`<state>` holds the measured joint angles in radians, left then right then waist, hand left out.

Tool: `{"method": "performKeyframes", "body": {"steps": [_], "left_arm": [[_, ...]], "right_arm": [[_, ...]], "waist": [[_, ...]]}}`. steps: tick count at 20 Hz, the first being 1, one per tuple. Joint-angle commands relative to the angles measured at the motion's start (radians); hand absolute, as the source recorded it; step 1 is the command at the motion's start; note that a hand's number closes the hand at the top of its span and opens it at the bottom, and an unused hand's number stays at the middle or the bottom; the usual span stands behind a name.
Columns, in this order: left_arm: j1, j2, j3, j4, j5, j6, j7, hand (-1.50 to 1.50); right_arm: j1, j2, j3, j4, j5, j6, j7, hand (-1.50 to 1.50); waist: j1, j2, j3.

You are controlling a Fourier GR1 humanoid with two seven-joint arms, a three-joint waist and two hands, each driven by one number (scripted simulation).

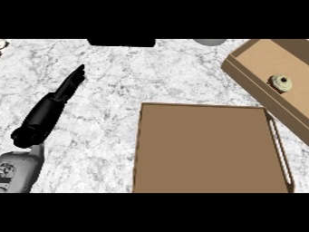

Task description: Pick the cupcake from the tray and place it in the cardboard box

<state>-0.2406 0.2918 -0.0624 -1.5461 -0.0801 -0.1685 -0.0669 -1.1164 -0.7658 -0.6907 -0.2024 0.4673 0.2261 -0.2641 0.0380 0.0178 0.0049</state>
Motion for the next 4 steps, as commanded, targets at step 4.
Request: {"method": "performKeyframes", "body": {"steps": [4], "left_arm": [[0.003,-0.008,-0.006,-0.011,0.0,-0.008,-0.002,0.0]], "right_arm": [[0.083,-0.101,-0.15,0.031,-0.137,-0.019,-0.024,-1.5]], "waist": [[0.019,0.014,0.002]]}}
